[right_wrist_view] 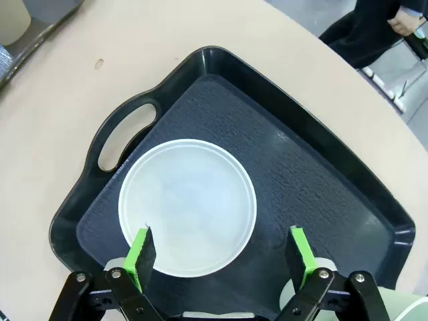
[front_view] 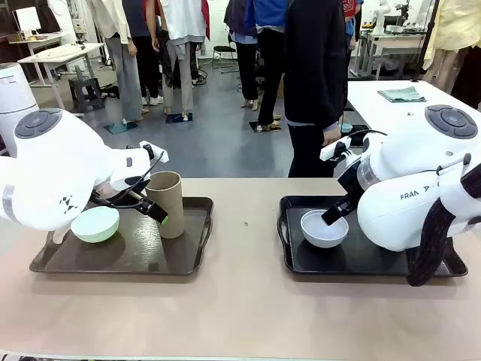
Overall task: Set up a tray with a mat and arrange the tableware.
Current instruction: Pick up the Picnic Bowl and Reusable plastic cup from the Handle tray in front of the human's position and hold them in the air.
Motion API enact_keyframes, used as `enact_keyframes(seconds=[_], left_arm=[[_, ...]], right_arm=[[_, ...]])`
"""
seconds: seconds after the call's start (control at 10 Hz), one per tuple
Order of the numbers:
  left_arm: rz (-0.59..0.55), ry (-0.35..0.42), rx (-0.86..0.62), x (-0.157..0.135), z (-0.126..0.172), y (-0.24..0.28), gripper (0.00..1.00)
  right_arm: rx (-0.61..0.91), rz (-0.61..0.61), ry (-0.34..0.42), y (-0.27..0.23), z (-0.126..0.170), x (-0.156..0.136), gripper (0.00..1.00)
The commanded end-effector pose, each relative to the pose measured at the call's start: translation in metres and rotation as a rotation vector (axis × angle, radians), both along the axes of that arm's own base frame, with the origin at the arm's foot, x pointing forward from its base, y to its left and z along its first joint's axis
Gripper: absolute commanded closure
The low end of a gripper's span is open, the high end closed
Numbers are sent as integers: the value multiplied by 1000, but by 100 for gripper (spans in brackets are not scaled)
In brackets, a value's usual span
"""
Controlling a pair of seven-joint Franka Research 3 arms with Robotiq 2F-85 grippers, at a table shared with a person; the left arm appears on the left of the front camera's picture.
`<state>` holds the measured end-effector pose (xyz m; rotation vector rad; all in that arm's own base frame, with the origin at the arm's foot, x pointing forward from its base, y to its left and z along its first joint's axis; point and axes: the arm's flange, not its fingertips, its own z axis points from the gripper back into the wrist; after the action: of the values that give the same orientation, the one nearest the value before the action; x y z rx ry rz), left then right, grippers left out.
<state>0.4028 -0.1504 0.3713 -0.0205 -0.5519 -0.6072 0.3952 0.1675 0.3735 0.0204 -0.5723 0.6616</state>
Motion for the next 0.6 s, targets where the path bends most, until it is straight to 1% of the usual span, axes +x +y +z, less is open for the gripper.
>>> enact_keyframes(seconds=[0.0, 0.5], left_arm=[[0, 0, 0, 0, 0, 0, 0], [0, 0, 0, 0, 0, 0, 0]], right_arm=[[0, 0, 0, 0, 0, 0, 0], [0, 0, 0, 0, 0, 0, 0]])
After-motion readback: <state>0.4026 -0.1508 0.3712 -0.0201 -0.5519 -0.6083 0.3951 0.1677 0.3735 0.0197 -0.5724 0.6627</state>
